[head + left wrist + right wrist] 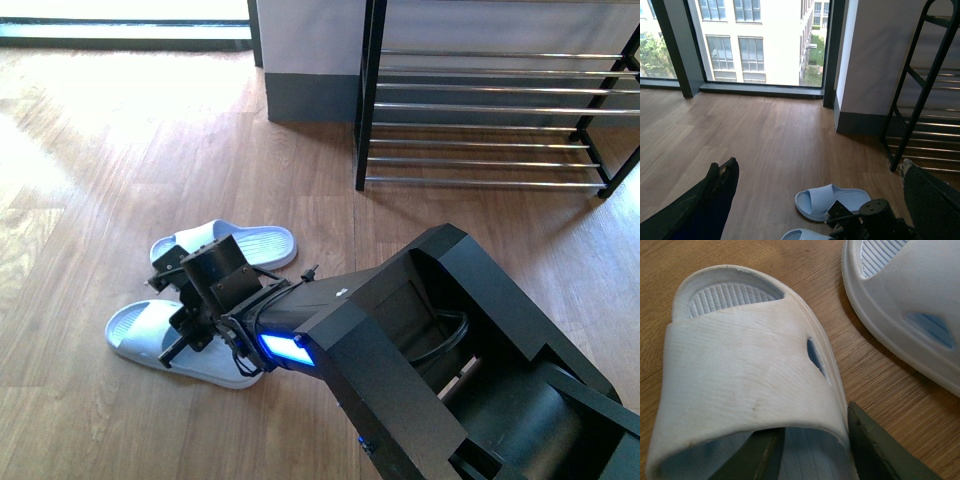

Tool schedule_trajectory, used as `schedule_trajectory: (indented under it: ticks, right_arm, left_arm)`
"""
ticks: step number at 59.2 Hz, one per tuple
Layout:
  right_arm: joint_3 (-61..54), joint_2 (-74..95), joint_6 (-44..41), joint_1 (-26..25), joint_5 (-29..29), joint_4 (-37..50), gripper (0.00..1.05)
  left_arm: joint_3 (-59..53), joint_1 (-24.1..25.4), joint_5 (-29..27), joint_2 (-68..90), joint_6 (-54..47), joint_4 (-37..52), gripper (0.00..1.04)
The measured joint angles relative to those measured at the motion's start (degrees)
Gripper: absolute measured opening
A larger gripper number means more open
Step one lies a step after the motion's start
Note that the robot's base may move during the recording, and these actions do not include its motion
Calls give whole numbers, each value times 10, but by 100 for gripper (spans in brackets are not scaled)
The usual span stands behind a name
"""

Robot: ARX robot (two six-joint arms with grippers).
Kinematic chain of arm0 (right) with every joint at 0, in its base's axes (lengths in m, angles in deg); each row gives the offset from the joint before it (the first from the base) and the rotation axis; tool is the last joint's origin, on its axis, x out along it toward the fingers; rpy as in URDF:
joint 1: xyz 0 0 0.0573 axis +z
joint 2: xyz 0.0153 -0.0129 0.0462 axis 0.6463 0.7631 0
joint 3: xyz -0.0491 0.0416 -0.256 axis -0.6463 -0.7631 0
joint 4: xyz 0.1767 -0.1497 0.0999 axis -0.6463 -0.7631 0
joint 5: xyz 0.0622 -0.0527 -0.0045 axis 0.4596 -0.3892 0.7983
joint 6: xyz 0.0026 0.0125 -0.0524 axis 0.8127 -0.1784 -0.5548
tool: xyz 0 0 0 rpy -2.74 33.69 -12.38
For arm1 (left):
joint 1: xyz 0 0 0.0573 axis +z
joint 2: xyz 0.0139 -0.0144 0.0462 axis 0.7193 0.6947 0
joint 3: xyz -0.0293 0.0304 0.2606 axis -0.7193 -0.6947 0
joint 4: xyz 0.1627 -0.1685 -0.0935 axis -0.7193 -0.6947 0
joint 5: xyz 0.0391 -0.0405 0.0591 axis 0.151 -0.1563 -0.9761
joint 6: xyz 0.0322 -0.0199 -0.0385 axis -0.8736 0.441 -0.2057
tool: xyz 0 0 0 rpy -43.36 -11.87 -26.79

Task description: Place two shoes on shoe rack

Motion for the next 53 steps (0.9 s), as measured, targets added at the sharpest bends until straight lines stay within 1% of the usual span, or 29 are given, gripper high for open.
schedule_trajectory:
  ticks: [3,5,7,9,13,17,22,25,27,29,35,41,46,53]
  right_arm:
    - [-15,-5,0,-2,0,11,13]
    - [-23,-9,0,-2,0,17,10]
    - [-46,-19,1,-4,-6,32,3]
    - [-59,-25,2,-5,-9,40,1]
    - [-107,-50,9,-11,-20,68,2]
    - [-198,-101,31,-27,-56,121,2]
    - [-306,-169,56,-59,-102,174,2]
    - [-349,-197,63,-74,-115,197,2]
    - [-399,-231,67,-93,-140,223,2]
    - [-449,-265,73,-114,-153,249,2]
    - [-557,-337,80,-164,-174,306,2]
    - [-651,-397,84,-208,-178,341,2]
    - [-783,-482,91,-260,-183,384,2]
    - [-897,-572,95,-297,-187,404,2]
  left_arm:
    - [0,0,0,0,0,0,95]
    - [0,0,0,0,0,0,95]
    - [0,0,0,0,0,0,95]
    - [0,0,0,0,0,0,95]
    - [0,0,0,0,0,0,95]
    - [0,0,0,0,0,0,95]
    - [0,0,0,0,0,0,95]
    - [0,0,0,0,0,0,95]
    - [0,0,0,0,0,0,95]
    - [0,0,0,0,0,0,95]
    - [0,0,0,0,0,0,95]
    - [0,0,0,0,0,0,95]
    - [0,0,0,0,0,0,95]
    - [0,0,0,0,0,0,95]
